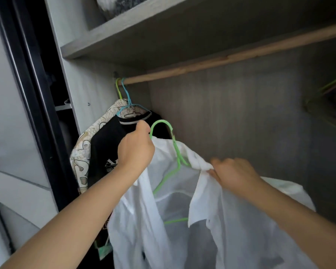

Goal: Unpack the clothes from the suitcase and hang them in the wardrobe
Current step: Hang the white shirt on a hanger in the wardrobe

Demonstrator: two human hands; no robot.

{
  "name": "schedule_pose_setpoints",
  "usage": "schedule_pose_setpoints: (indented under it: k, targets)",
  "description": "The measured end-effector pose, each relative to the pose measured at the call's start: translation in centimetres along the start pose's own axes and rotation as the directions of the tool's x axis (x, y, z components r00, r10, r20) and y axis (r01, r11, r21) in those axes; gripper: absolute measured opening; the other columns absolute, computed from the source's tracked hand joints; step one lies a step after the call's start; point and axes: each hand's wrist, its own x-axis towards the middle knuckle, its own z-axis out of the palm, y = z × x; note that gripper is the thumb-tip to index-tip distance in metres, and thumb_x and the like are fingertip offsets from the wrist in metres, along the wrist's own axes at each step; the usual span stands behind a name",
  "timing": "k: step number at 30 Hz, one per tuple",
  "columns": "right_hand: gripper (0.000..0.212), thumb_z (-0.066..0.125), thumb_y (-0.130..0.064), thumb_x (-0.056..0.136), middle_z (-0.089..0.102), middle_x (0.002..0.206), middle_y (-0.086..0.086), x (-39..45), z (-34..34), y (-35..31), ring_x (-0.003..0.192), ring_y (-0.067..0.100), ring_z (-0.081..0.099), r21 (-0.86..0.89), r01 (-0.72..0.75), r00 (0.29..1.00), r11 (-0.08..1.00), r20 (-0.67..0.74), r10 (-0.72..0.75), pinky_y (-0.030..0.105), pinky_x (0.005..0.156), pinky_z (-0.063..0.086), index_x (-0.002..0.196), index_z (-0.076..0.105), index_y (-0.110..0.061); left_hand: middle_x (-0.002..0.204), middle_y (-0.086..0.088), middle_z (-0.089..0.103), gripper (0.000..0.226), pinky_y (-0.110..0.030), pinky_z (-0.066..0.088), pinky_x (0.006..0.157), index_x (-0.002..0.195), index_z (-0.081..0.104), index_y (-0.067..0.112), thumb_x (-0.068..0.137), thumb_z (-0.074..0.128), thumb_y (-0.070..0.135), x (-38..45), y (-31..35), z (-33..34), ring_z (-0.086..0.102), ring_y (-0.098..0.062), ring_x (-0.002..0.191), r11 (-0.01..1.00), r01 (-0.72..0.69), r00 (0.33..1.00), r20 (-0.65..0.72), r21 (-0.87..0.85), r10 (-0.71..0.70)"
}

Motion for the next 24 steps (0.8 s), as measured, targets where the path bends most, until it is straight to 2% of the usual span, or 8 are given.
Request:
schedule_pose_setpoints:
  k: [5, 7, 9, 12, 14, 16, 21, 24]
  targets:
    - [0.041, 0.026, -0.039, 0.099, 0.063, 0.112, 0.013, 0.2, 0.4, 1.3, 0.104, 0.03, 0.06, 0.127, -0.182, 0.979, 0.975, -0.067, 0.192, 0.032, 0.075, 0.043, 0.113, 0.049, -0.009, 0.107, -0.012, 0.065, 0.027, -0.036, 0.039, 0.07, 0.123, 0.034, 0.013, 0.097, 0.031, 0.021, -2.8, 1.6, 0.4, 0.06, -0.036, 0.098, 0.865, -0.324, 0.923, 0.329, 0.383, 0.201]
    - [0.038, 0.027, -0.037, 0.099, 0.064, 0.108, 0.013, 0.2, 0.3, 2.1, 0.101, 0.031, 0.06, 0.192, -0.195, 0.97, 0.962, -0.105, 0.218, 0.031, 0.066, 0.035, 0.107, 0.051, -0.008, 0.112, -0.009, 0.063, 0.034, -0.034, 0.04, 0.078, 0.125, 0.035, 0.016, 0.099, 0.025, 0.035, -5.0, 1.7, 0.7, 0.057, -0.034, 0.105, 0.796, -0.503, 0.807, 0.512, 0.337, 0.294]
    - [0.031, 0.031, -0.036, 0.098, 0.065, 0.102, 0.013, 0.0, 0.5, 2.7, 0.097, 0.032, 0.06, 0.289, -0.192, 0.959, 0.938, -0.15, 0.242, 0.029, 0.061, 0.03, 0.092, 0.05, -0.011, 0.106, -0.006, 0.064, 0.035, -0.031, 0.038, 0.075, 0.115, 0.046, 0.017, 0.098, 0.026, 0.04, -6.3, 1.9, 0.8, 0.057, -0.03, 0.102, 0.798, -0.553, 0.726, 0.609, 0.241, 0.319]
    - [0.036, 0.038, -0.032, 0.096, 0.059, 0.075, 0.007, -0.1, 0.4, 2.6, 0.09, 0.033, 0.059, 0.45, -0.191, 0.939, 0.872, -0.174, 0.295, 0.031, 0.056, 0.027, 0.065, 0.031, -0.016, 0.073, 0.003, 0.06, 0.033, -0.026, 0.039, 0.062, 0.075, 0.052, 0.017, 0.096, 0.036, 0.036, -5.3, 2.7, 0.7, 0.058, -0.02, 0.075, 0.987, -0.101, 0.807, 0.57, -0.123, 0.153]
    - [0.042, 0.041, -0.03, 0.095, 0.046, 0.061, -0.001, -0.5, 0.2, 1.7, 0.086, 0.033, 0.059, 0.49, -0.176, 0.943, 0.853, -0.164, 0.289, 0.031, 0.05, 0.025, 0.06, 0.021, -0.019, 0.072, 0.004, 0.059, 0.027, -0.018, 0.043, 0.054, 0.072, 0.051, 0.019, 0.096, 0.042, 0.027, -3.9, 3.8, 0.9, 0.058, -0.013, 0.064, 0.809, 0.352, 0.78, 0.625, -0.471, 0.024]
    - [0.042, 0.04, -0.029, 0.095, 0.059, 0.074, 0.006, -0.9, 0.1, 0.8, 0.088, 0.032, 0.059, 0.462, -0.161, 0.945, 0.872, -0.182, 0.271, 0.033, 0.054, 0.025, 0.06, 0.018, -0.02, 0.08, -0.001, 0.06, 0.019, -0.017, 0.046, 0.057, 0.078, 0.054, 0.018, 0.095, 0.048, 0.024, -2.5, 5.2, 1.0, 0.058, -0.01, 0.069, 0.572, 0.588, 0.708, 0.705, -0.571, -0.024]
    - [0.016, 0.032, -0.028, 0.098, 0.065, 0.108, 0.01, -1.3, 0.0, 0.2, 0.101, 0.03, 0.06, 0.245, -0.089, 0.98, 0.965, -0.151, 0.129, 0.027, 0.063, 0.026, 0.092, 0.041, -0.016, 0.078, -0.007, 0.056, 0.013, -0.021, 0.044, 0.067, 0.078, 0.053, 0.009, 0.091, 0.05, 0.009, -0.8, 7.6, 2.0, 0.055, -0.014, 0.07, 0.133, 0.792, 0.606, 0.794, -0.596, -0.045]
    - [0.024, 0.034, -0.027, 0.097, 0.064, 0.107, 0.006, -1.3, 0.2, 1.4, 0.097, 0.023, 0.06, 0.28, 0.045, 0.998, 0.959, -0.063, -0.028, 0.03, 0.069, 0.035, 0.11, 0.049, -0.013, 0.077, -0.01, 0.05, 0.007, -0.02, 0.049, 0.049, 0.09, 0.047, 0.006, 0.088, 0.049, 0.0, -0.2, 8.3, 3.3, 0.051, -0.016, 0.063, 0.125, 0.802, 0.596, 0.797, -0.585, -0.096]
